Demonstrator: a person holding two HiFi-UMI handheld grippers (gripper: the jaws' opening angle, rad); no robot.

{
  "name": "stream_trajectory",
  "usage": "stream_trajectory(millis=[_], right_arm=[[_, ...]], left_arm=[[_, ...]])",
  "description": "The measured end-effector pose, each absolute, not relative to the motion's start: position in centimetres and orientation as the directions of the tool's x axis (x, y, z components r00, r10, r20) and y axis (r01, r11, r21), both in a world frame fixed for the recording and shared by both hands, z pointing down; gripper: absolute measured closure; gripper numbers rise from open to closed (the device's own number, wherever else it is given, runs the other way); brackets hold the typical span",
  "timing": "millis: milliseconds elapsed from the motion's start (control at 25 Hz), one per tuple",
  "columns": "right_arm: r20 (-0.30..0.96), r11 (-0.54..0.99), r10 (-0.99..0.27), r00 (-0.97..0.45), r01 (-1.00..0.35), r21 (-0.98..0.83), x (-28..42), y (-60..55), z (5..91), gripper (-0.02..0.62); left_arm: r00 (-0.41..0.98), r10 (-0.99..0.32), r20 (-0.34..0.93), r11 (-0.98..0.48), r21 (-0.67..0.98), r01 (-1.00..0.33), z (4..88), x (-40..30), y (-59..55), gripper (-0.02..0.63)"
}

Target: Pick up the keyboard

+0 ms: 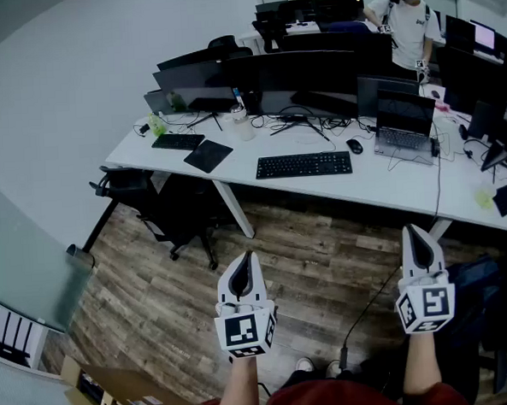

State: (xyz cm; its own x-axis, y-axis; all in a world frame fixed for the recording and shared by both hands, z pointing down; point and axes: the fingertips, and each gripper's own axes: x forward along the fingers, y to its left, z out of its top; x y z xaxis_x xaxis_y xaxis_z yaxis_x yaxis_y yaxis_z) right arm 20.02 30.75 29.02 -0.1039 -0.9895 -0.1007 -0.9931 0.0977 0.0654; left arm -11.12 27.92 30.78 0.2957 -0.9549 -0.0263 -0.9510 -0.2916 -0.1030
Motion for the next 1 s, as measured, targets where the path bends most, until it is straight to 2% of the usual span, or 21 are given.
stream_trajectory(millis=[880,1000], right_arm=[[-0.073,0.087,-0.993,-0.091,-0.995,0.055,11.9,28.3,30.3,0.595],[-0.060,0.081,-0.995,-0.085,-0.995,0.055,10.8,27.9,30.6,0.572]], left_arm=[[0.324,-0.946,-0.030,-0.320,-0.098,-0.942,31.4,-18.4,24.8,0.598],[0.333,-0.942,-0.024,-0.330,-0.090,-0.940,31.7,-19.2,24.0,0.597]])
